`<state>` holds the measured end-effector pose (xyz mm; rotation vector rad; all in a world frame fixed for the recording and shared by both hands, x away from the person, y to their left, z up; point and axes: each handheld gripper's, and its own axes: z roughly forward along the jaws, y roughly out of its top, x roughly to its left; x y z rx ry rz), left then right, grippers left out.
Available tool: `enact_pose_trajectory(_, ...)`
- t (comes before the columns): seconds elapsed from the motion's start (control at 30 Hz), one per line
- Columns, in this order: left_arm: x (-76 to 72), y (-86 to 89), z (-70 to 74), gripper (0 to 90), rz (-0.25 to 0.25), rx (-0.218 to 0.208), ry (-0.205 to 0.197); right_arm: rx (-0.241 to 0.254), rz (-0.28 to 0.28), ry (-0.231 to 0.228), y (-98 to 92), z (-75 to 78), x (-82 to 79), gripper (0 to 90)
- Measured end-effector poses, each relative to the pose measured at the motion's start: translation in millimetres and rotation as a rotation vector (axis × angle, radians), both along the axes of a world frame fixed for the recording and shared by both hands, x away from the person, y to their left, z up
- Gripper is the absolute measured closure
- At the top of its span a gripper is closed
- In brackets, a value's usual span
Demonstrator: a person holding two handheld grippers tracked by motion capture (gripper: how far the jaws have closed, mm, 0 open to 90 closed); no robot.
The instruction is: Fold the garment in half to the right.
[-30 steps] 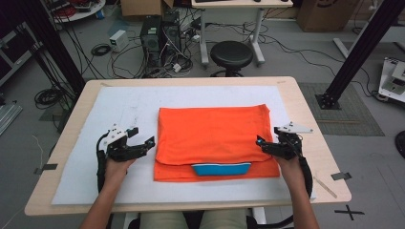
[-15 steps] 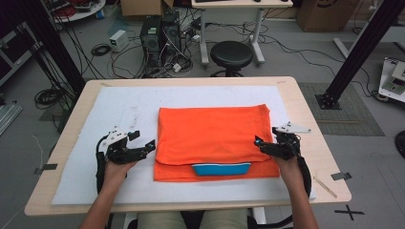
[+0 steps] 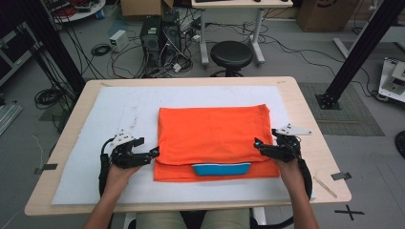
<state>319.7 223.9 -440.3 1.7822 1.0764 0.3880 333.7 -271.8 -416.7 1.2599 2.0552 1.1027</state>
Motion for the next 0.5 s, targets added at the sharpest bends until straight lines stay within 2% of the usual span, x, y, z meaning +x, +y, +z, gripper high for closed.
enact_pose_trajectory(0.13, -1.5, -3.6, -2.2, 21.5, -0.004, 0.0, 0.02, -0.007, 0.006, 0.009, 2.7, -1.4, 0.9, 21.6)
enact_pose_trajectory(0.2, -1.7, -4.0, -3.4, 21.7, 0.009, 0.0, 0.025, -0.016, 0.01, 0.014, 3.7, -2.4, 1.4, 21.6)
enact_pose_trajectory(0.33, -1.7, -4.0, -5.6, 22.0, 0.02, -0.003, 0.063, -0.023, 0.01, 0.024, 5.1, -3.7, 2.2, 21.6)
enact_pose_trajectory(0.5, -2.0, -7.9, -7.5, 34.2, 0.007, 0.0, 0.113, -0.023, 0.011, 0.021, 6.3, -3.3, 2.1, 21.7)
